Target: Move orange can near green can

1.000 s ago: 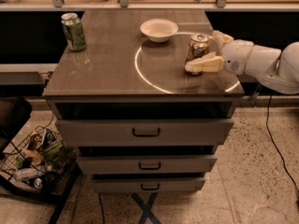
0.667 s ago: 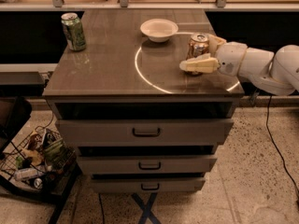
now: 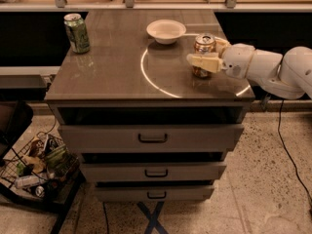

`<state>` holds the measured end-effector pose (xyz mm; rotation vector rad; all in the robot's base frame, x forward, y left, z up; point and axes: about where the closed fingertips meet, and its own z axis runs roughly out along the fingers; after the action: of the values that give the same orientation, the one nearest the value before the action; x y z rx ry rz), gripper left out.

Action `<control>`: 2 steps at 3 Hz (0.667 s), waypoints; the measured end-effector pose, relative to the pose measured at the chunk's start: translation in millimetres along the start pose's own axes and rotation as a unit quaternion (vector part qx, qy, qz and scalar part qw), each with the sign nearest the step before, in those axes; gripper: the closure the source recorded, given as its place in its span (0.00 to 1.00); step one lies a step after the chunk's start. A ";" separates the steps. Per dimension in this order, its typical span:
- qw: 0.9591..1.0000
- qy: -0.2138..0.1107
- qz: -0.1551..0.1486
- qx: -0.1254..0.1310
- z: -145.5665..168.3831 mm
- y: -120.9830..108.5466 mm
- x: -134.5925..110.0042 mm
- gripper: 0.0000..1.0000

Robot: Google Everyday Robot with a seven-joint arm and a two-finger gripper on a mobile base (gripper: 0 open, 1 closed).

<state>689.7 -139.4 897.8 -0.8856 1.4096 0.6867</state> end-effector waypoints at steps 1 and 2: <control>1.000 -0.001 0.000 -0.002 2.7 1.5 -0.5 0.71; 1.000 -0.001 0.000 -0.005 5.4 3.0 -1.1 0.94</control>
Offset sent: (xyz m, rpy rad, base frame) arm 0.0001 0.0029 0.0002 0.0006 0.0000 0.0044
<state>689.9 -133.1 898.2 -0.8919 1.4054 0.6948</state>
